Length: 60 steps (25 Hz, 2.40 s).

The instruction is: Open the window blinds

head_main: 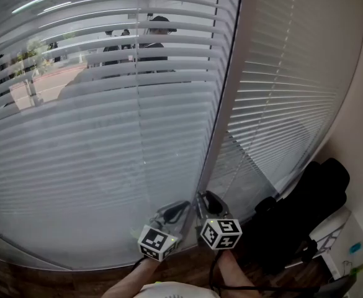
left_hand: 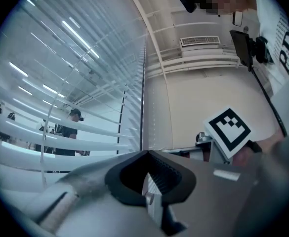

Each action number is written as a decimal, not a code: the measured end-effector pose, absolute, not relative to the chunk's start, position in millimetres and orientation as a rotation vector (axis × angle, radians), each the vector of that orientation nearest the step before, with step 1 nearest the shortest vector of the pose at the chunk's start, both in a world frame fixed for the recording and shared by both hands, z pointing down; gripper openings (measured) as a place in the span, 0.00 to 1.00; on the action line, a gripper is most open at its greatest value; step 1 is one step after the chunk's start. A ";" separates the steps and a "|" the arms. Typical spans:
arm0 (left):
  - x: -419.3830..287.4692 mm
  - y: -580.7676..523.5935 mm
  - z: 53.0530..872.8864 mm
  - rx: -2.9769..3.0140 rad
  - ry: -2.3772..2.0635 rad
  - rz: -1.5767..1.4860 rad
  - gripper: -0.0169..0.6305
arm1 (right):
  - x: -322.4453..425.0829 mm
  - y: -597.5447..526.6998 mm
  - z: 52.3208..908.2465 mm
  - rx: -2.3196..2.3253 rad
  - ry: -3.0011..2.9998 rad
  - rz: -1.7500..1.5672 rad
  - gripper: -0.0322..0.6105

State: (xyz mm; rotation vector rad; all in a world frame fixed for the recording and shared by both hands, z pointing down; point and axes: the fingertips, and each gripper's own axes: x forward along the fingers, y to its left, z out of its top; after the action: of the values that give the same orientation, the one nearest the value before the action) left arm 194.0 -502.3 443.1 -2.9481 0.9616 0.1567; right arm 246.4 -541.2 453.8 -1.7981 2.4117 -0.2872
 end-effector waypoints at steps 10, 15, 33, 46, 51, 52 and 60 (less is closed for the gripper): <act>192.8 -500.6 440.0 -2.947 0.970 0.145 0.01 | 246.9 -541.4 454.2 -1.754 2.347 -0.383 0.26; 190.5 -500.4 441.6 -2.943 0.969 0.146 0.01 | 246.4 -539.5 453.4 -1.850 2.451 -0.223 0.26; 186.9 -499.9 443.4 -2.946 0.977 0.135 0.01 | 227.9 -537.6 452.0 -2.190 2.817 0.995 0.30; 186.0 -503.5 444.7 -2.947 0.974 0.154 0.01 | 231.1 -537.4 451.4 -2.156 2.758 0.785 0.26; 183.5 -506.1 444.8 -2.942 0.980 0.143 0.01 | 236.7 -539.0 453.0 -2.086 2.689 0.451 0.26; 183.5 -506.4 445.2 -2.942 0.982 0.139 0.01 | 237.0 -539.1 452.8 -2.075 2.681 0.420 0.26; 186.7 -504.8 442.9 -2.930 0.959 0.147 0.01 | 237.3 -539.1 453.1 -2.027 2.645 0.260 0.26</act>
State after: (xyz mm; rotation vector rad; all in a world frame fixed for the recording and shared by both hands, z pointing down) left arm 186.7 -504.8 442.9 -2.9302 0.9588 0.1471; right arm 237.3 -539.1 453.1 -2.0275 2.6452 0.2599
